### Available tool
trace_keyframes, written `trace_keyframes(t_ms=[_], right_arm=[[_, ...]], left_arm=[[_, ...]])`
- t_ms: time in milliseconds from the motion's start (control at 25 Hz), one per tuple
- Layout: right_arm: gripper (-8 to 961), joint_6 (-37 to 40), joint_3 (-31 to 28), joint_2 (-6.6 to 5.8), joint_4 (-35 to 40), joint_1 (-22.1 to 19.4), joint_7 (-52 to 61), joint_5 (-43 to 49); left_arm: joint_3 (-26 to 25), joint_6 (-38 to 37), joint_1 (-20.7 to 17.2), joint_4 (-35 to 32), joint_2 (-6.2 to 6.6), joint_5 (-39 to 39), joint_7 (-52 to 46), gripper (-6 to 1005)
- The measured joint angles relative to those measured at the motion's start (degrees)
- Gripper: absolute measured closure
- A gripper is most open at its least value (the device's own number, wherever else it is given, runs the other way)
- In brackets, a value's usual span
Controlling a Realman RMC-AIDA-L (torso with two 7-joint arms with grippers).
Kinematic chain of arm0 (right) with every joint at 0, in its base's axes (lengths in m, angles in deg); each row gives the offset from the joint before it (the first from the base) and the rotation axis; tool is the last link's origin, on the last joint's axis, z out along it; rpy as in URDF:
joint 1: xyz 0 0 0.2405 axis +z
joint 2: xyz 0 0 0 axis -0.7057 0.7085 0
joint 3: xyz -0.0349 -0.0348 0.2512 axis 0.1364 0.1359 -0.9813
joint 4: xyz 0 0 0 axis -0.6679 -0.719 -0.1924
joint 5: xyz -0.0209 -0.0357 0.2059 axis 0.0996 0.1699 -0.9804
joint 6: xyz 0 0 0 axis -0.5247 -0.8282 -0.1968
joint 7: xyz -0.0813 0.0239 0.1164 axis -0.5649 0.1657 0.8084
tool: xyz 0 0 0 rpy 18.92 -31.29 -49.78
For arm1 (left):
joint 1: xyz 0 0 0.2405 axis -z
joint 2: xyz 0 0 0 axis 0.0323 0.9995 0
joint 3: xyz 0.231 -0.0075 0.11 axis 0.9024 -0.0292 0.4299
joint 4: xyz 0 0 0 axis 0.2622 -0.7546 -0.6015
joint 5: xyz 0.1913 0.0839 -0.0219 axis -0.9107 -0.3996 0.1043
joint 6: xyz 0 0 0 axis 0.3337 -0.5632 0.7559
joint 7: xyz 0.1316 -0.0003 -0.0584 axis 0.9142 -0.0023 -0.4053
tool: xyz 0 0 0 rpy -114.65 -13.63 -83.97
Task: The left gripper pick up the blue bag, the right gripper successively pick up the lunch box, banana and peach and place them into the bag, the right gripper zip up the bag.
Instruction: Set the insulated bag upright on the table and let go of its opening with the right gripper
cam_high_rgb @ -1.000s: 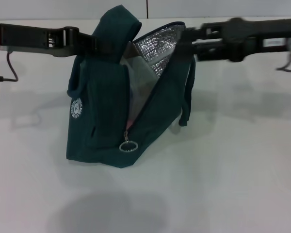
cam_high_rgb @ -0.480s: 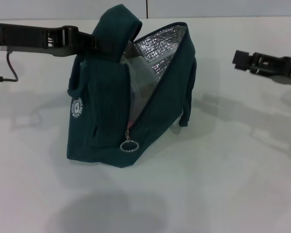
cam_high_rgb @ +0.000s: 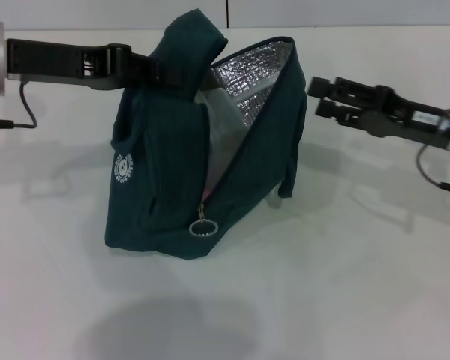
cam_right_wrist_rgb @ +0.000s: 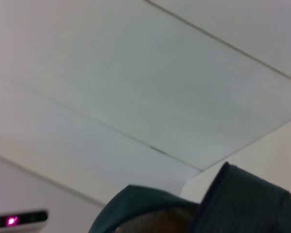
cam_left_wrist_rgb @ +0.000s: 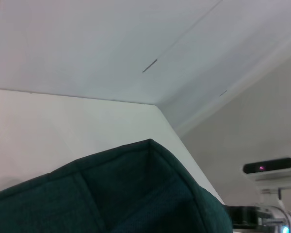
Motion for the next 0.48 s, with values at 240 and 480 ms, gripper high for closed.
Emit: trace_keyframes(t_ms=[240, 480], right_arm=[[164, -4.00, 0.58, 0.32, -5.81, 4.02, -1.39, -3.73], [167, -4.69, 1.08, 0.33, -7.44, 6.67, -1.77, -3.71]], left_arm=[[0.10, 0.00, 0.16, 0.00, -0.20, 0.01, 0.49, 962], [0.47, 0.00, 0.21, 0.00, -0.49, 0.01, 0.62, 962]])
